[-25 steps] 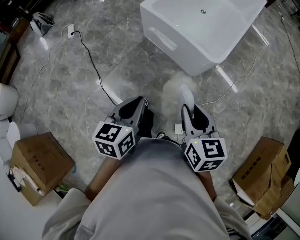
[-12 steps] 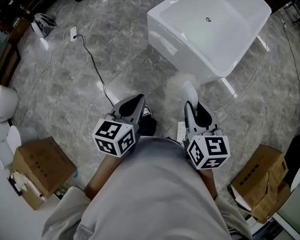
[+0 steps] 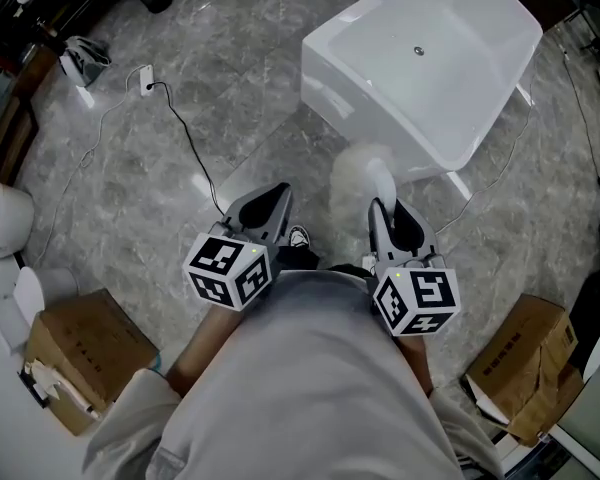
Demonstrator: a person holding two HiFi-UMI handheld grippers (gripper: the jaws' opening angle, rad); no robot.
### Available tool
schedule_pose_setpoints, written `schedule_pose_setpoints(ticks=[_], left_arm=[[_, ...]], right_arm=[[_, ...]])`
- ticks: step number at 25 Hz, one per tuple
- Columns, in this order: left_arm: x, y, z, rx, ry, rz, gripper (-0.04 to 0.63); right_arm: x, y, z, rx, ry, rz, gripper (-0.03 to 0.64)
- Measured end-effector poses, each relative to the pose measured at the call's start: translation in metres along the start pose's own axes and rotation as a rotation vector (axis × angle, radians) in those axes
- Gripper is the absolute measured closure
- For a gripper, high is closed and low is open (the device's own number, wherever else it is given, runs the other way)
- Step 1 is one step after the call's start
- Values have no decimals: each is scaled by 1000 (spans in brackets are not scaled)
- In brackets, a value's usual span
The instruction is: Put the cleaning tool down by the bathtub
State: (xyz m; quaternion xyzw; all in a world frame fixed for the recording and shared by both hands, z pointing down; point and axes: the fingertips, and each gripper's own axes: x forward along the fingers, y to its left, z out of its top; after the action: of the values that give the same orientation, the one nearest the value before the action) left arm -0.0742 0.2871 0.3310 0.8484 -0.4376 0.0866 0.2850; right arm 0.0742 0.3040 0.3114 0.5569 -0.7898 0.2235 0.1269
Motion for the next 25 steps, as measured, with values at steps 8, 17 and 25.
schedule_pose_setpoints(ticks=[8,17,25], left_arm=[[-8,22,4,-21,2,-26,586],[3,41,5,-61,2,0,586],[33,62,27,-65,-20,30,586]], right_arm=[[15,11,5,-9,16,-12,533],[37,13,15,-47,35,13,534],[78,1,38,-50,4,48,534]])
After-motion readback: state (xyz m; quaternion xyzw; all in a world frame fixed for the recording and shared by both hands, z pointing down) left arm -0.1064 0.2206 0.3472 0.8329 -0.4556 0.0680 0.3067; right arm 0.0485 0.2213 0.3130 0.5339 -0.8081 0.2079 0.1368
